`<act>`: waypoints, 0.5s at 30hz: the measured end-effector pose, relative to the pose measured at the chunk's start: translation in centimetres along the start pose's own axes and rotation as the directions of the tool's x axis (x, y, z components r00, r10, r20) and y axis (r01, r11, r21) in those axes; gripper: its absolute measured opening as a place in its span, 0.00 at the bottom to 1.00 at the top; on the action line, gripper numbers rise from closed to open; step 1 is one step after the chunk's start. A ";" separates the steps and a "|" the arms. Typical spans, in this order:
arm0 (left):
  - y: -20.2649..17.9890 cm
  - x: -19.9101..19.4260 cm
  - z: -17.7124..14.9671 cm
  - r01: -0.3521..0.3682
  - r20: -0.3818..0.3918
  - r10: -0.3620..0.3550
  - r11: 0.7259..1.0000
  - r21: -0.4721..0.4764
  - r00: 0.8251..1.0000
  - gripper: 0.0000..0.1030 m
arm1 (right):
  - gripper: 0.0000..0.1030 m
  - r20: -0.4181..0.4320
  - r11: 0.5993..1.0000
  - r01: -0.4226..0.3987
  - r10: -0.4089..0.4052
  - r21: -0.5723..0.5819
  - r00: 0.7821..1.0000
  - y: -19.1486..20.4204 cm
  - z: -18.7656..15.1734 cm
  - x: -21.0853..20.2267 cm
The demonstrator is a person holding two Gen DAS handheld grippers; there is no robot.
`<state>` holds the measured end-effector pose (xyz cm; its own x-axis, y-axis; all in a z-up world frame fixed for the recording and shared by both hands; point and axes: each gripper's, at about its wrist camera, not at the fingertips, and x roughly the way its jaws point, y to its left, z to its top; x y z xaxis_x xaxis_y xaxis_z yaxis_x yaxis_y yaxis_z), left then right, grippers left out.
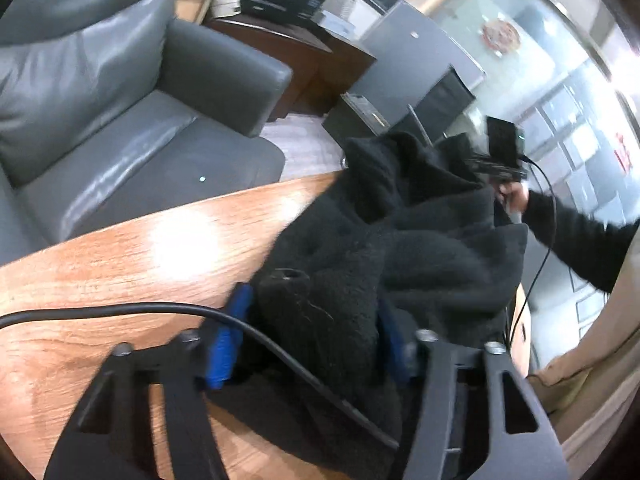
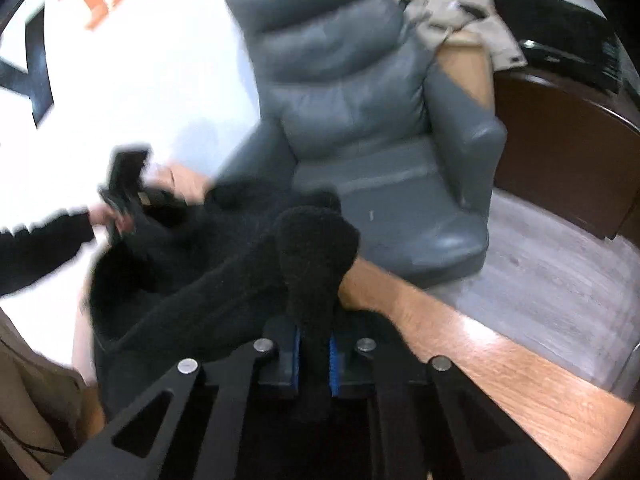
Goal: Fold clothes
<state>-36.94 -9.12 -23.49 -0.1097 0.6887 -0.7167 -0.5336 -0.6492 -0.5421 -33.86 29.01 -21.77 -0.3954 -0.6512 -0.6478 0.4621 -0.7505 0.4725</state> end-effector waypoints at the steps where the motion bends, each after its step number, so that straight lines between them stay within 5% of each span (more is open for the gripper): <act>1: 0.4 -0.2 -0.2 0.000 0.007 0.000 1.000 -0.012 1.000 0.33 | 0.09 0.051 0.999 -0.017 0.015 0.034 0.999 -0.6 -0.2 -1.4; 4: 1.5 -0.7 -0.6 0.007 0.037 -0.005 0.998 -0.056 0.999 0.23 | 0.09 0.161 0.991 -0.046 0.025 0.127 0.987 -2.8 -1.4 -4.8; 9: 2.3 -1.1 -0.7 -0.022 0.067 0.026 0.997 -0.068 0.997 0.21 | 0.09 0.044 0.969 0.054 -0.066 0.240 0.997 -7.0 -5.2 -4.2; 15: 3.2 -1.6 -0.7 -0.056 0.102 0.065 0.995 -0.085 0.993 0.26 | 0.11 0.072 0.970 0.076 -0.095 0.231 0.993 -6.6 -5.6 -4.4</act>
<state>-37.84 -12.53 -24.40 -0.2289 0.6746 -0.7018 -0.4538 -0.7118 -0.5361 -30.72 37.42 -25.36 -0.4933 -0.5838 -0.6449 0.2349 -0.8032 0.5474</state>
